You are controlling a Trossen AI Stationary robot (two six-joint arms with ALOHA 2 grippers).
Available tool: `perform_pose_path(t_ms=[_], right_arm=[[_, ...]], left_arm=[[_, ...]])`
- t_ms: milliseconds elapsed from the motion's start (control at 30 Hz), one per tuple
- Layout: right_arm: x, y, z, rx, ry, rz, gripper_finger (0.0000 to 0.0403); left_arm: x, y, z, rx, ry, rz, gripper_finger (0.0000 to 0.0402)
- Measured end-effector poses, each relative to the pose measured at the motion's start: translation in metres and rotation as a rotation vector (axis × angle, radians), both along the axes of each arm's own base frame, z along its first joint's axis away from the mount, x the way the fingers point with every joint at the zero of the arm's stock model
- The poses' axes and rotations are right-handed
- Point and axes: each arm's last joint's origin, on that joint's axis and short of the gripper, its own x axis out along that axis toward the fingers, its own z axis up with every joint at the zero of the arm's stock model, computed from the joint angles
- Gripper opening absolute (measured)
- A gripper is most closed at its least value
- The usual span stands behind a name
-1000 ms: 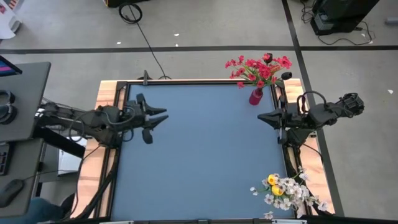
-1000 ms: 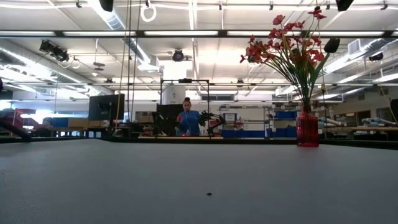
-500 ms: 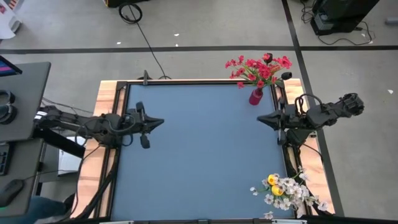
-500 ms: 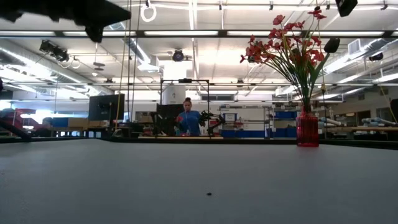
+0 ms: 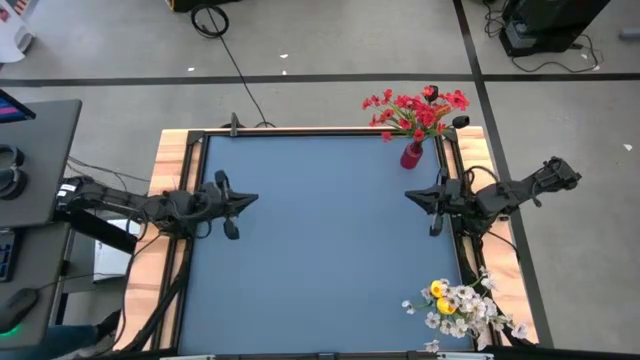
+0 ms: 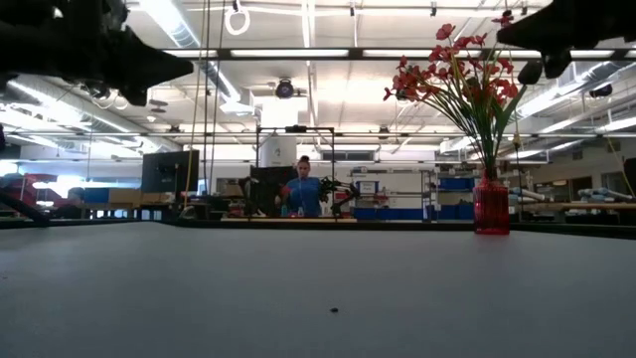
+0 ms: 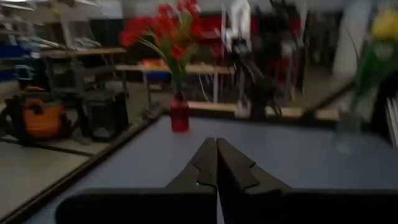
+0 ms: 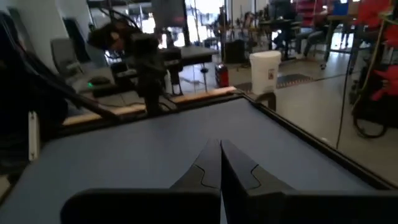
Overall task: Sort flowers into vase by color
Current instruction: Return to home position
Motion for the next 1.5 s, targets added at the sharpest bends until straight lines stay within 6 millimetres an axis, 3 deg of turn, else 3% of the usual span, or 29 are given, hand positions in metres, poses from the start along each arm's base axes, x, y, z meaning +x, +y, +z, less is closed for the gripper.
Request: perform_pose_path(t_ms=[133,367,700,1500], right_arm=[[-0.012,-0.003,-0.006,0.017,-0.061,0.079,0.0003],[-0.026,-0.009,-0.027,0.034,-0.145,0.087,0.0003],[-0.013,-0.014,-0.058,0.066,-0.244,0.085,0.0003],[-0.010,-0.026,-0.068,0.020,-0.176,0.142,0.0003]], left_arm=[[-0.008,0.002,-0.013,-0.055,-0.084,0.003,0.0001],[-0.013,0.002,-0.024,-0.056,-0.083,-0.042,0.0001],[-0.013,0.002,-0.032,-0.049,-0.020,-0.022,0.0004],[-0.023,0.003,-0.043,-0.059,0.078,-0.040,0.0006]])
